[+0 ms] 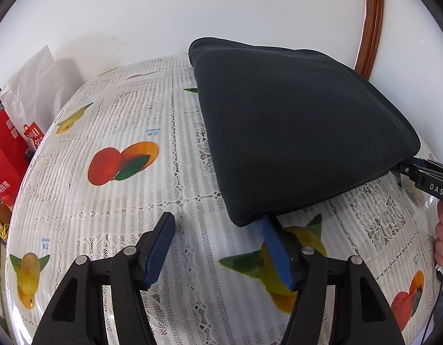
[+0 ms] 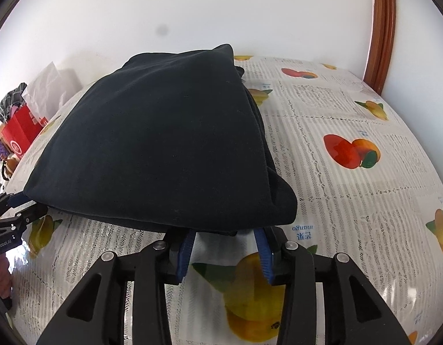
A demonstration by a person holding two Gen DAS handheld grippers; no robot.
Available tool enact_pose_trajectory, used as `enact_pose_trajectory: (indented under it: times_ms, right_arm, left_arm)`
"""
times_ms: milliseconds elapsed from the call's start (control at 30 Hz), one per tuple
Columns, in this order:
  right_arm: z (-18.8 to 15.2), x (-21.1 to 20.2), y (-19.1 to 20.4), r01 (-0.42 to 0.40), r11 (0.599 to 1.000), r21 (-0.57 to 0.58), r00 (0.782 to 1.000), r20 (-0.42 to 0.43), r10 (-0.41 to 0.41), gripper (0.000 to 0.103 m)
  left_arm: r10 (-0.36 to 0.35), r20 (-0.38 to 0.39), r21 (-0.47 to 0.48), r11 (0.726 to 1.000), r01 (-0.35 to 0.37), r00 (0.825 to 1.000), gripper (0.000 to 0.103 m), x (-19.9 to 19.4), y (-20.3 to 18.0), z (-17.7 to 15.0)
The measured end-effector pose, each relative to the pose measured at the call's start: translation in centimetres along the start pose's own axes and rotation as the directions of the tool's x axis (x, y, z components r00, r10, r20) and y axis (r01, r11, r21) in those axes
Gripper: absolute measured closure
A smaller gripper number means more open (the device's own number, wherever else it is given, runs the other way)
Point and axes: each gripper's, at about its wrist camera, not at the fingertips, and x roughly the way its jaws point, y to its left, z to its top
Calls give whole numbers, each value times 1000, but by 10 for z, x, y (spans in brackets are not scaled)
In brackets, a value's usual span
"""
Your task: Fold small clothes
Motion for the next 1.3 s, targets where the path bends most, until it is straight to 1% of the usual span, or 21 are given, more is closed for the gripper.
enact_pose_trajectory:
  times_ms: [233,300,500,600,700,767,833,900,967,1033,1067,1100,1133,1200,1300]
  right_arm:
    - [-3,-3,-1,46,999,13,999,-1,-46,58]
    - [-5,-4,1,58,998,9,998,-2,-58,56]
    - [-13,-10,-3,78,997,18,997,-9,-78,55]
    - [-18,-20,-10,63,998,26,998,-7,-62,55]
    - [-19,-39,-22,37,998,49,999,27,-39,56]
    - [-16,-56,-29,12,998,62,998,67,-17,56]
    - [-9,-66,-31,-8,998,66,995,99,1,56]
    - [2,-69,-27,-37,997,61,993,113,30,56]
    - [12,-63,-20,-32,998,56,992,126,25,56]
    - [18,-49,-15,-17,998,67,995,102,10,61]
    - [20,-40,-14,2,997,78,997,75,-8,63]
    - [20,-33,-13,24,996,87,998,49,-28,63]
    - [18,-29,-14,27,995,97,999,34,-30,63]
    - [14,-29,-19,10,992,124,1000,27,-13,63]
    - [11,-31,-27,-23,981,192,999,26,18,63]
  left_arm:
    - [10,-5,-7,1000,-10,1000,34,2,3,0]
    - [18,-7,-11,1000,-18,1000,30,2,3,-1]
    - [15,-8,-21,1000,-15,1000,30,-2,6,-5]
    - [-19,-3,-32,999,19,1000,31,-7,11,-10]
    - [-57,2,-86,995,57,998,33,-17,25,-16]
    - [-58,22,-110,992,60,998,33,-26,30,-16]
    - [-46,52,-94,994,50,998,33,-33,29,-10]
    - [-47,71,-68,996,52,996,33,-36,23,-1]
    - [-41,79,-57,997,46,996,33,-35,18,6]
    - [-29,74,-56,998,33,997,33,-29,16,13]
    - [-22,59,-62,998,26,998,33,-24,17,14]
    - [-16,43,-70,997,19,999,31,-22,18,14]
    - [-18,27,-80,997,20,999,31,-18,21,14]
    - [-23,15,-91,996,24,1000,31,-15,22,14]
    - [-6,14,-82,997,7,1000,31,-14,19,14]
